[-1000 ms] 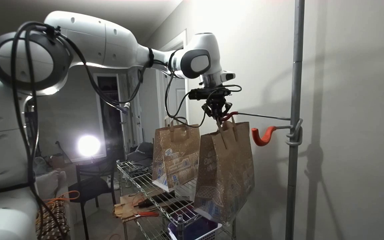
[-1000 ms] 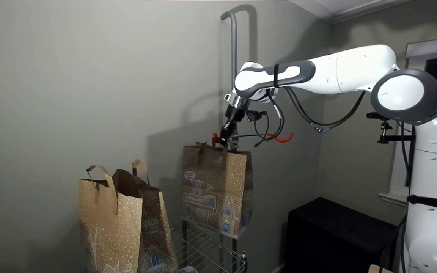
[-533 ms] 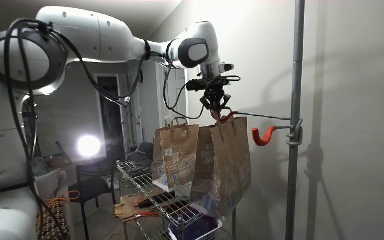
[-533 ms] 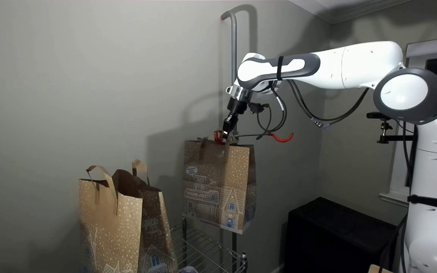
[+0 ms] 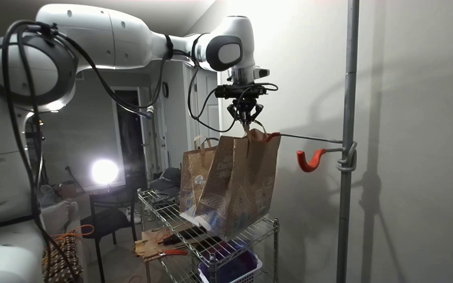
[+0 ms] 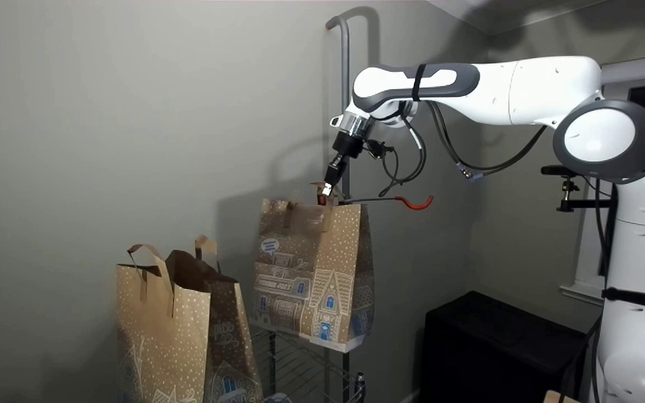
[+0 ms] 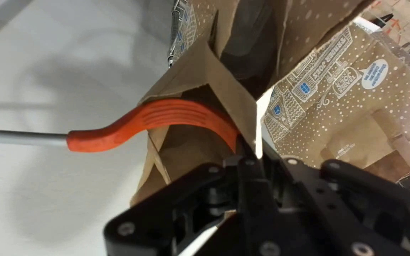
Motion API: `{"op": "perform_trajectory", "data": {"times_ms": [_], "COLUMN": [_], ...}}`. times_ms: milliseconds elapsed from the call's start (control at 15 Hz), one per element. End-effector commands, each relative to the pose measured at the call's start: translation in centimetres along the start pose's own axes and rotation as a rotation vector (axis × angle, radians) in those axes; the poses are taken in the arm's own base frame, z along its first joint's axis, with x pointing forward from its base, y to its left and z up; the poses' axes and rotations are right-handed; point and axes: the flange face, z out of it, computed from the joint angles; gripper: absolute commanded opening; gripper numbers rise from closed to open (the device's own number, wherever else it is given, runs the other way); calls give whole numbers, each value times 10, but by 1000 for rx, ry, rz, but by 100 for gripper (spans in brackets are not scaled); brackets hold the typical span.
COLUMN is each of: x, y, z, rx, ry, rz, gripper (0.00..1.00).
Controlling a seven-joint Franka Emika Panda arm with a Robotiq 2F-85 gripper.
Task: Remove the gift bag from the hook and put it on the right side of the other gift bag on the rack
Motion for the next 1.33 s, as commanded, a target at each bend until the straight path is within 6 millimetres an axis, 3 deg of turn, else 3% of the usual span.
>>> {"op": "perform_trajectory", "data": {"times_ms": [0, 600, 1267], "x": [6, 15, 10], "y": [-10, -27, -30], "z": [-7, -9, 27], "rx": [50, 65, 167], "ry": [7, 22, -165], "rz": [-61, -331, -566], "gripper": [1, 1, 1]}}
